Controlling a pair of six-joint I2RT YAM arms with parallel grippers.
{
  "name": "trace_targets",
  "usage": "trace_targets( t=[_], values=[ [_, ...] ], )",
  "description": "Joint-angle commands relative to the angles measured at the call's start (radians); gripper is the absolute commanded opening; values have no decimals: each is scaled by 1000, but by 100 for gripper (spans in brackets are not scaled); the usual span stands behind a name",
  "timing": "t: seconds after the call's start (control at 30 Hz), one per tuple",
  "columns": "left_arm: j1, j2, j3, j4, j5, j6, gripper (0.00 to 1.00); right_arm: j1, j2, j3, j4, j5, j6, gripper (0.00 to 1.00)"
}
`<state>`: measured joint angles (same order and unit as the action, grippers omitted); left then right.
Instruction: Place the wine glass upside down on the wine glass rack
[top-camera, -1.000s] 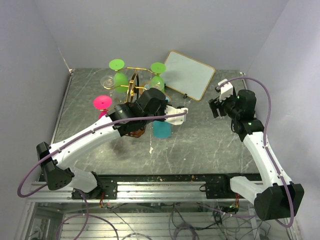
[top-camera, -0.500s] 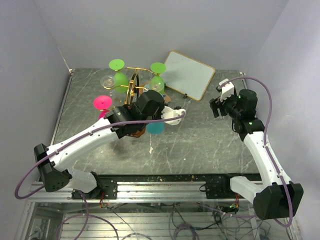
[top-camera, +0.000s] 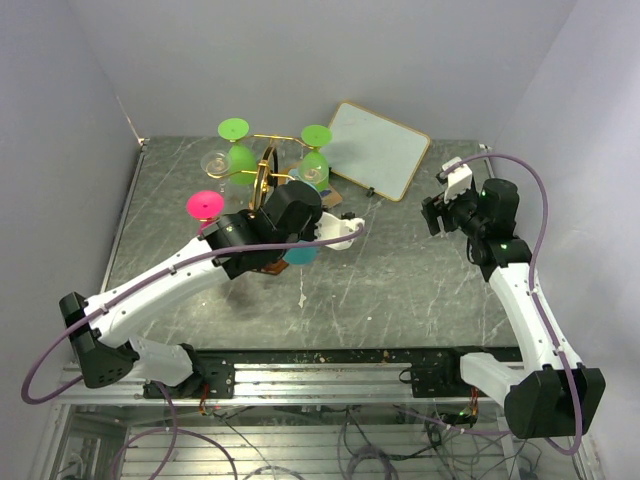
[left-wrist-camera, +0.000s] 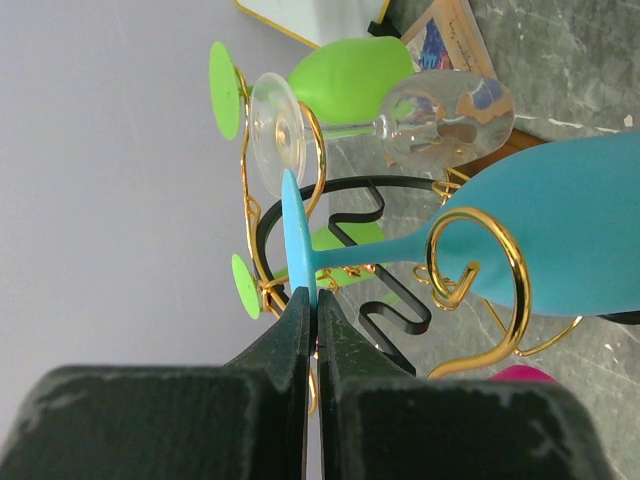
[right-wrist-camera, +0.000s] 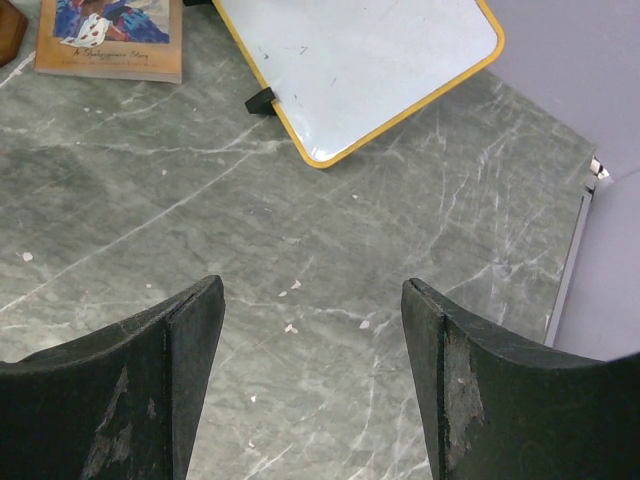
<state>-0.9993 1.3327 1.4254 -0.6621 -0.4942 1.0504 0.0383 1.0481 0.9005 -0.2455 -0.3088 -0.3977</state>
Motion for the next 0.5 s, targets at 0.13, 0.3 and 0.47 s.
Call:
trace_targets(
  t=[0.13, 0.3, 0.47],
  values=[
    [13, -68, -1, -73, -3, 9, 7, -22, -4, 0, 2, -35, 10, 71],
    [19, -92, -14, -104, 22, 23, 7, -33, -3, 0, 1, -46, 13, 71],
    [20, -109, -20, -123, 71, 32, 7, -39, 5, 0, 2, -50, 16, 71]
  ],
)
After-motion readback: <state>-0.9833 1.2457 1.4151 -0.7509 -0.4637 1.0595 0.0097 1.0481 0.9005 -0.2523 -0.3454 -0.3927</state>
